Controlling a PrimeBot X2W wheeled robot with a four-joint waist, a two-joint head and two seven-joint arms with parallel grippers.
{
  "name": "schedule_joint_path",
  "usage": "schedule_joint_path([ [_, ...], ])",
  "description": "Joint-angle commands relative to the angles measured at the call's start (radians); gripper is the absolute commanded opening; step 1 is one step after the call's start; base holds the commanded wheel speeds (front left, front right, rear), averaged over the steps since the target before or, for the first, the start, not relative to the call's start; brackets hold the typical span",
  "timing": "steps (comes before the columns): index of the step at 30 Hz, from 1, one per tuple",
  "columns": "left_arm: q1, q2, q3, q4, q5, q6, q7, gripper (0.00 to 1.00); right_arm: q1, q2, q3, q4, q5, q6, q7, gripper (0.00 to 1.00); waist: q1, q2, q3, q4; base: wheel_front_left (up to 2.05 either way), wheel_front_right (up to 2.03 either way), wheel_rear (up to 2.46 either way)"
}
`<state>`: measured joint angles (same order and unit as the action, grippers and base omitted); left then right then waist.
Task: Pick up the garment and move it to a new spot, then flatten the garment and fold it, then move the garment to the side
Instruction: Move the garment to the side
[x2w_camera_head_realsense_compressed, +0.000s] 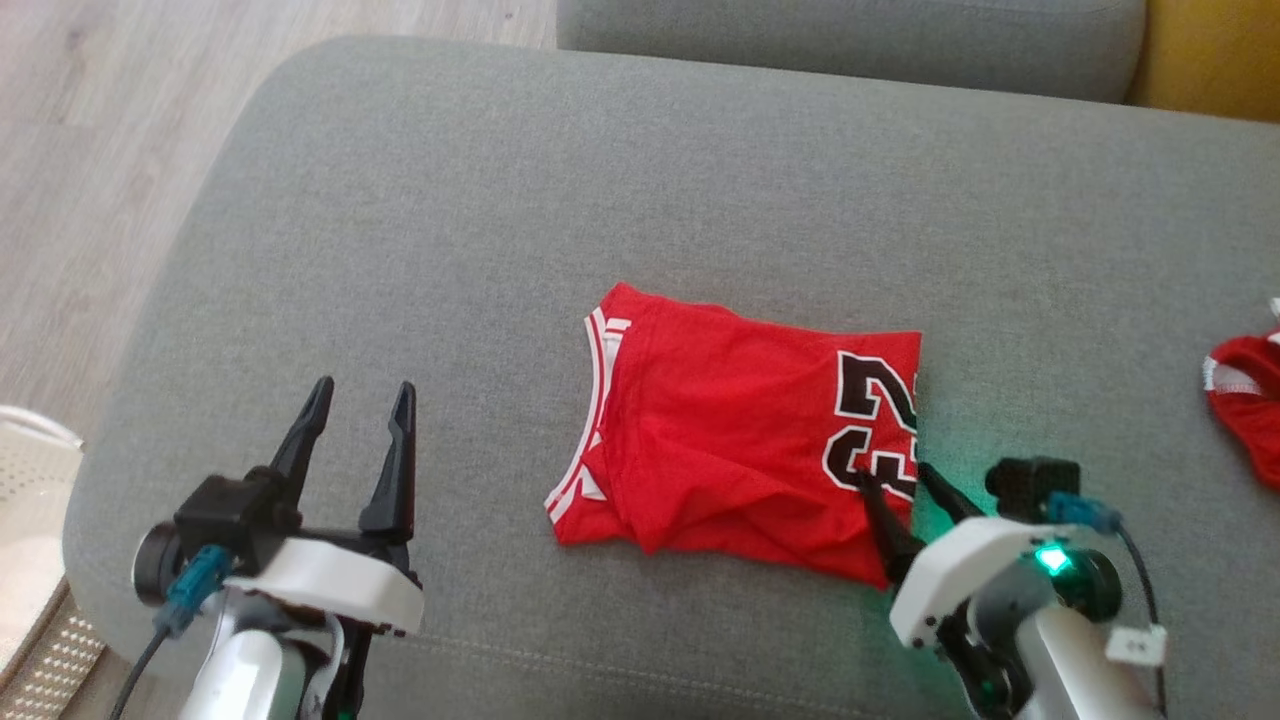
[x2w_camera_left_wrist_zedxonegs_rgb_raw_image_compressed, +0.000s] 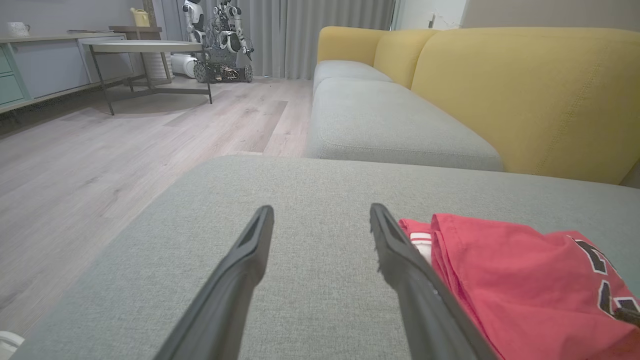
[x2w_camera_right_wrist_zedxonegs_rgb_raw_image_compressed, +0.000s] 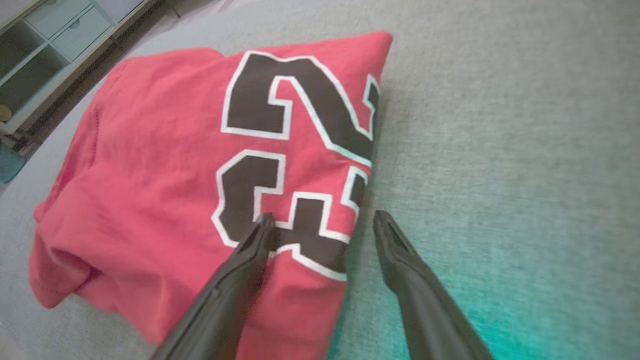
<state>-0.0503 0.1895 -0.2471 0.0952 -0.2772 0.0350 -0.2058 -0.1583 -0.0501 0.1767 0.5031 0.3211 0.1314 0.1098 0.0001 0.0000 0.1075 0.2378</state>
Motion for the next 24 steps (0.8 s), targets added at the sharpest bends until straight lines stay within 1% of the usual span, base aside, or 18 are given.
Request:
schedule_joint_path([
  [1, -0.054, 0.016, 0.035, -0.033, -0.004, 0.001, -0.014, 1.00, -0.042, -0.001, 0.026, -0.028, 0.006, -0.001, -0.003, 1.00, -0.0001, 0.0000, 0.002, 0.001, 0.00, 0.00, 0.00],
  [3, -0.061, 0.019, 0.038, -0.032, -0.003, 0.005, -0.017, 1.00, -0.078, -0.001, 0.052, 0.020, 0.033, -0.001, 0.016, 1.00, -0.0001, 0.0000, 0.010, -0.001, 0.00, 0.00, 0.00],
  [4, -0.063, 0.020, 0.039, -0.031, -0.003, 0.006, -0.019, 1.00, -0.090, -0.001, 0.062, 0.032, 0.039, -0.001, 0.020, 0.80, -0.0001, 0.0000, 0.011, -0.003, 0.00, 0.00, 0.00],
  [5, -0.065, 0.021, 0.041, -0.030, -0.004, 0.007, -0.020, 1.00, -0.101, -0.001, 0.070, 0.043, 0.044, -0.001, 0.023, 0.22, -0.0001, 0.0000, 0.013, -0.006, 0.00, 0.00, 0.00],
  [6, -0.066, 0.021, 0.042, -0.030, -0.004, 0.009, -0.021, 1.00, -0.111, -0.002, 0.075, 0.052, 0.047, -0.001, 0.023, 0.00, -0.0001, 0.0000, 0.015, -0.008, 0.00, 0.00, 0.00],
  [11, -0.069, 0.021, 0.042, -0.032, -0.003, 0.016, -0.027, 1.00, -0.151, -0.029, 0.094, 0.059, 0.053, -0.001, 0.000, 0.00, -0.0001, 0.0000, 0.024, -0.030, 0.00, 0.00, 0.00],
  [15, -0.068, 0.022, 0.041, -0.033, -0.005, 0.017, -0.030, 1.00, -0.170, -0.073, 0.093, 0.042, 0.055, -0.001, -0.011, 0.00, -0.0001, 0.0000, 0.028, -0.065, 0.00, 0.00, 0.00],
  [19, -0.071, 0.025, 0.040, -0.045, -0.005, 0.019, -0.032, 1.00, -0.191, -0.145, 0.067, 0.010, 0.043, -0.001, 0.002, 0.00, -0.0001, 0.0000, 0.043, -0.118, 0.00, 0.00, 0.00],
  [24, -0.085, 0.033, 0.036, -0.061, -0.002, 0.017, -0.033, 1.00, -0.244, -0.261, -0.002, -0.047, 0.023, -0.001, 0.028, 0.00, -0.0001, 0.0000, 0.079, -0.189, 0.00, 0.00, 0.00],
])
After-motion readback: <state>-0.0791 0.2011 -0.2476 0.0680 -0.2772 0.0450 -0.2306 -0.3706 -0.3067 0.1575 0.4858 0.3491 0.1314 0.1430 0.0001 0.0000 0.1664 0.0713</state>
